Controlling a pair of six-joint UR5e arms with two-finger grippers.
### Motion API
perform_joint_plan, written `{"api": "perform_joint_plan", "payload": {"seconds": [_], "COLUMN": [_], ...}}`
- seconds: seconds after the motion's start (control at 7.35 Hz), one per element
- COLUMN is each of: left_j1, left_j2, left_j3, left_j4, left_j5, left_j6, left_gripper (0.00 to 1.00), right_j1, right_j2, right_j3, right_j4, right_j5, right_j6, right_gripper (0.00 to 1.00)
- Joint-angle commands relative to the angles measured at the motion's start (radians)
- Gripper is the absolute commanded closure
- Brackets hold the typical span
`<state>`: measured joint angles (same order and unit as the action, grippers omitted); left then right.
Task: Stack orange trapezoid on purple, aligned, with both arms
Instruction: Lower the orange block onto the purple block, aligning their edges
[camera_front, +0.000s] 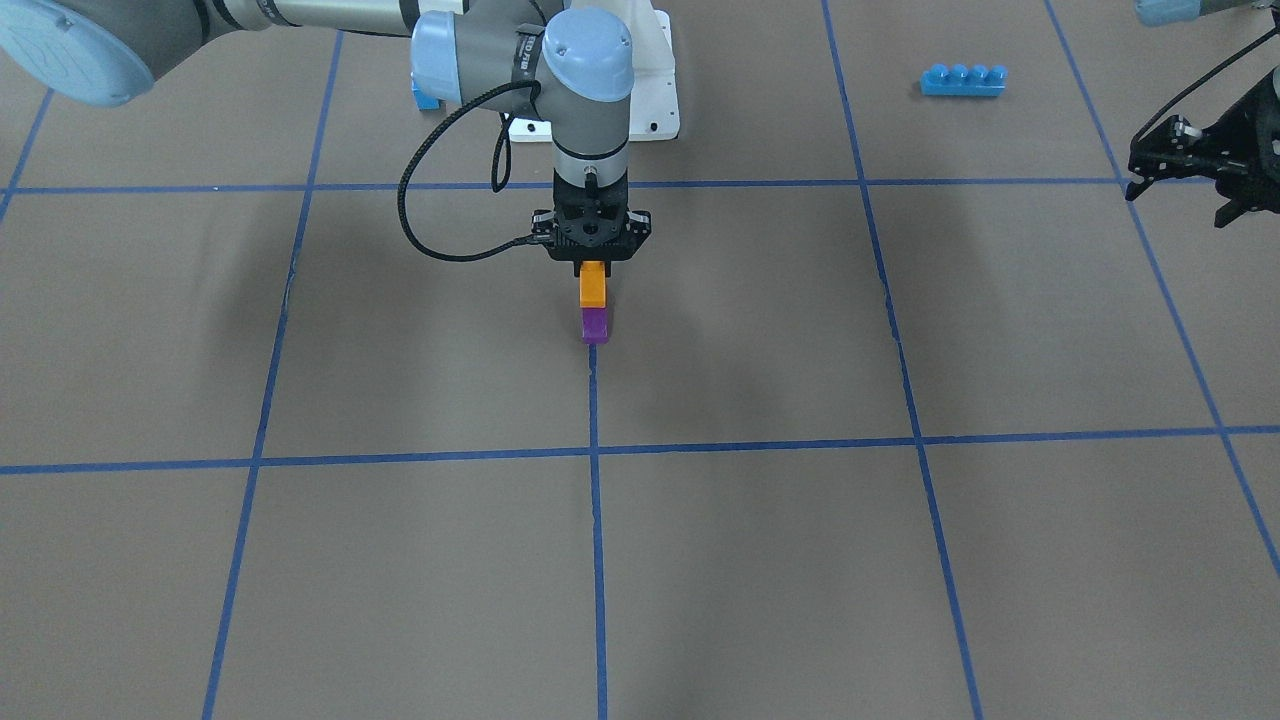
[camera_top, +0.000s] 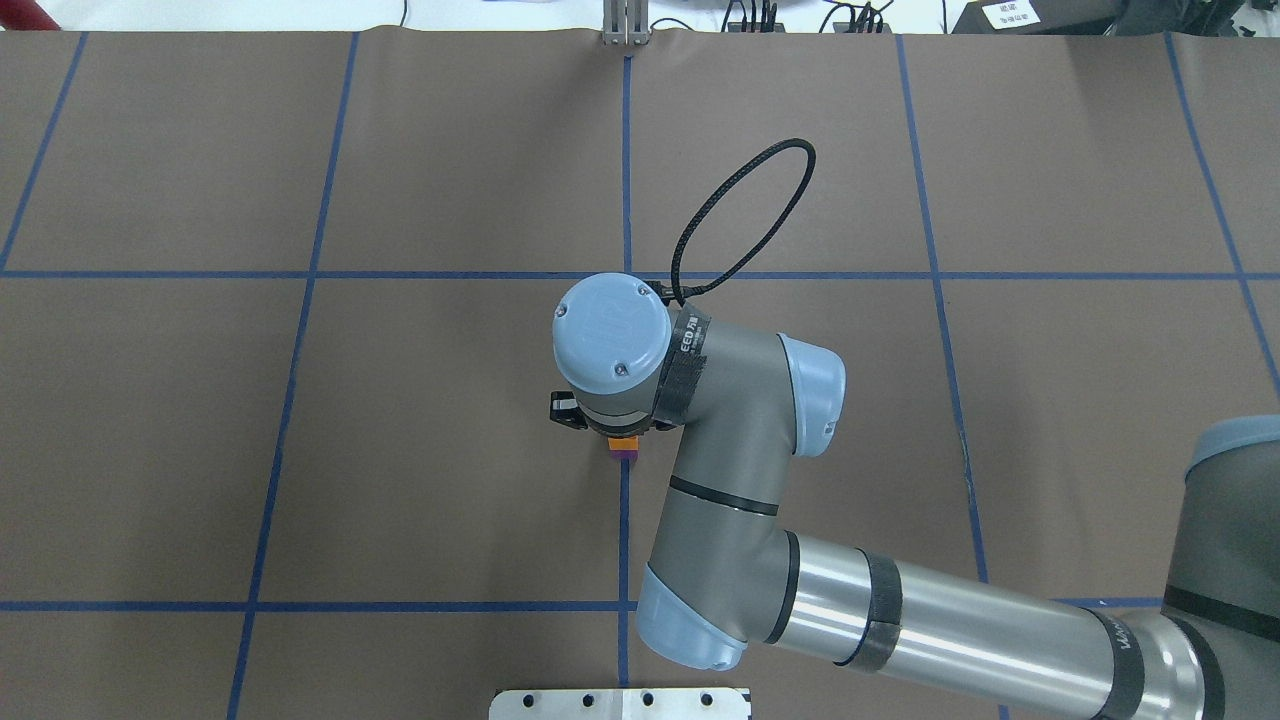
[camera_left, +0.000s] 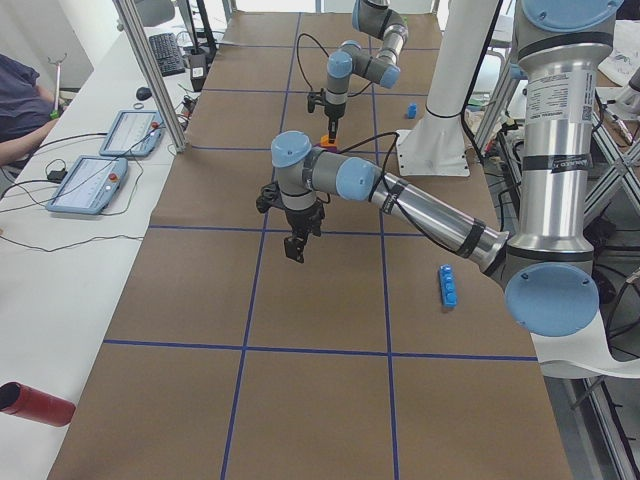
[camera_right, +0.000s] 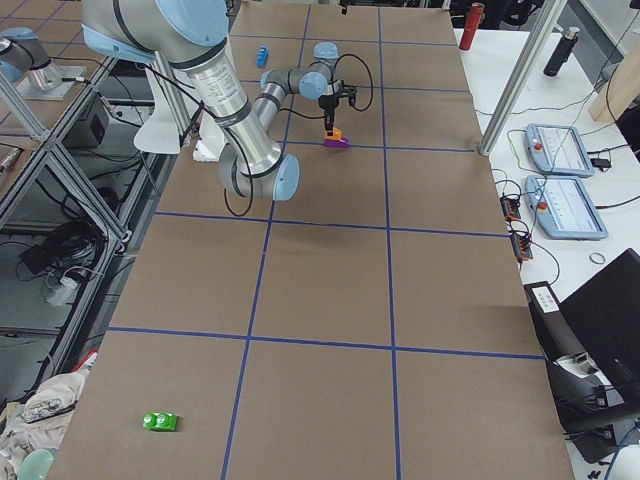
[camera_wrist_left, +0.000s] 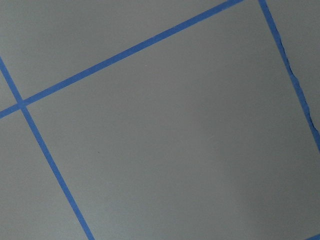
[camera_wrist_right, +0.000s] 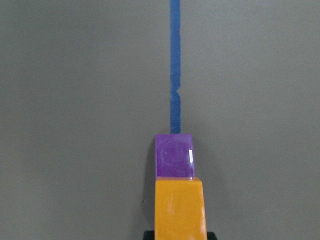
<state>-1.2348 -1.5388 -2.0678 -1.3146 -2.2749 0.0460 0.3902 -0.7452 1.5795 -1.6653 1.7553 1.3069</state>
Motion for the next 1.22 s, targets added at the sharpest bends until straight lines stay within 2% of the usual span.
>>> {"api": "perform_joint_plan", "payload": {"seconds": [0.0,0.14,0.27,0.41,0.54,0.95,1.09], "left_j1": [0.0,0.0,0.0,0.0,0.0,0.0,-0.002], "left_j2": [-0.001,-0.001,-0.001,-0.001,-0.001,0.002,0.005], "left_j3": [0.001,0.001,0.001,0.001,0.001,0.0,0.003], "left_j4": [0.0,0.0,0.0,0.0,0.0,-0.002,0.0], "left_j5": [0.0,0.0,0.0,0.0,0.0,-0.001,0.0], "left_j6": [0.0,0.0,0.0,0.0,0.0,-0.006,-0.008], "left_gripper": [0.0,0.0,0.0,0.0,0.0,0.0,0.0], "right_j1": [-0.007,-0.007,-0.005,-0.007,-0.005,0.021,0.068], "right_j2": [0.0,-0.002,-0.002,-0.002,-0.003,0.003,0.003], "right_j3": [-0.004,-0.006,-0.009,-0.01,-0.009,0.0,0.005], "right_j4": [0.002,0.002,0.004,0.005,0.004,0.001,-0.002], "right_j5": [-0.011,-0.01,-0.008,-0.01,-0.01,0.007,0.076], "right_j6": [-0.002,-0.018,-0.035,-0.041,-0.037,-0.046,-0.048], "right_gripper": [1.0,1.0,0.84,0.35,0.01,0.01,0.01]}}
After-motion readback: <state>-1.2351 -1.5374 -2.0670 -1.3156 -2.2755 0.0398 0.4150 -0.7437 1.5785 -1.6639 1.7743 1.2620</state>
